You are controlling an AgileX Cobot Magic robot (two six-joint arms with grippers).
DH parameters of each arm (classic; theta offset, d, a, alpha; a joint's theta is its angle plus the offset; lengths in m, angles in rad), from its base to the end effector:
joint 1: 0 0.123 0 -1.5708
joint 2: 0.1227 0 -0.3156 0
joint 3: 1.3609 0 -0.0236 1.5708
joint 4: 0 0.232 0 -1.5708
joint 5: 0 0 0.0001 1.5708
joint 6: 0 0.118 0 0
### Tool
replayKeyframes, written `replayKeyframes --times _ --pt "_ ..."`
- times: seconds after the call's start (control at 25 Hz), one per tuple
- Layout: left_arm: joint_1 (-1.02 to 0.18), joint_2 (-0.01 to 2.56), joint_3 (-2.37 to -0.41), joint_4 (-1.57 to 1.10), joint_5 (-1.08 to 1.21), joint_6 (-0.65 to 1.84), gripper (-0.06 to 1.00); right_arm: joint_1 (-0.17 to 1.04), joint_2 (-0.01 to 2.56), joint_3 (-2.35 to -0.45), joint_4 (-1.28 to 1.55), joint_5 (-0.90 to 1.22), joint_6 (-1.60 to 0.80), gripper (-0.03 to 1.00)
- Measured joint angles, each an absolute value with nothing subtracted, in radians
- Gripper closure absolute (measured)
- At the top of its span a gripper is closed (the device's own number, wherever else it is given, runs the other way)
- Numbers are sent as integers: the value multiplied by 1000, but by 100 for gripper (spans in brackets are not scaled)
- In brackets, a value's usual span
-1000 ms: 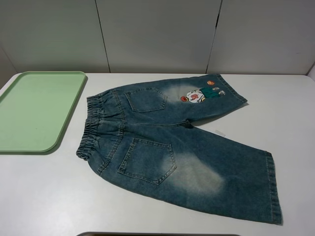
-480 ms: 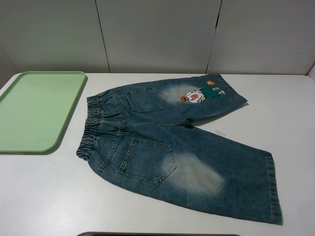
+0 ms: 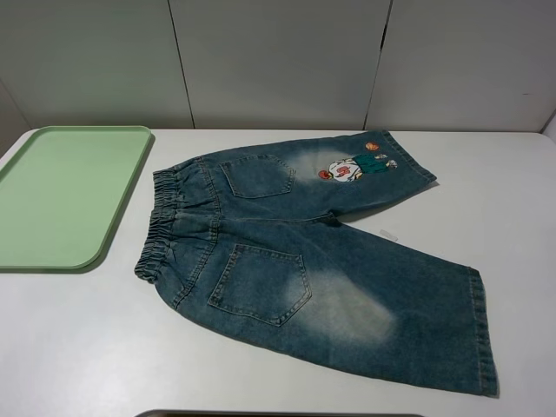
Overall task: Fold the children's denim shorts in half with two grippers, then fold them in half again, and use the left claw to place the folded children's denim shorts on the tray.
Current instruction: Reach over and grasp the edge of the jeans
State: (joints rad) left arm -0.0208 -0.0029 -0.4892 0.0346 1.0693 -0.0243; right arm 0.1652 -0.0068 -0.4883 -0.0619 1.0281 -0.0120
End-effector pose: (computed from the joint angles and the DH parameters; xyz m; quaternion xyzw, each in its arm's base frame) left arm -0.0280 0.0042 0.2519 -0.0022 0.8574 0.0057 0.5147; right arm -0.0250 -0.0105 0.2560 -0.0742 0.8423 0.0099 0.5338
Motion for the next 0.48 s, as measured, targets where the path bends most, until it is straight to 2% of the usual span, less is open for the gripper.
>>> replayKeyframes --times 0.28,0.48 --pt "-115 -3 -489 35 1069 -24 5 165 -7 -488 -62 1028 -12 27" --pt "-122 -3 -489 35 1069 -24 5 165 -7 -488 -62 1028 -12 27"
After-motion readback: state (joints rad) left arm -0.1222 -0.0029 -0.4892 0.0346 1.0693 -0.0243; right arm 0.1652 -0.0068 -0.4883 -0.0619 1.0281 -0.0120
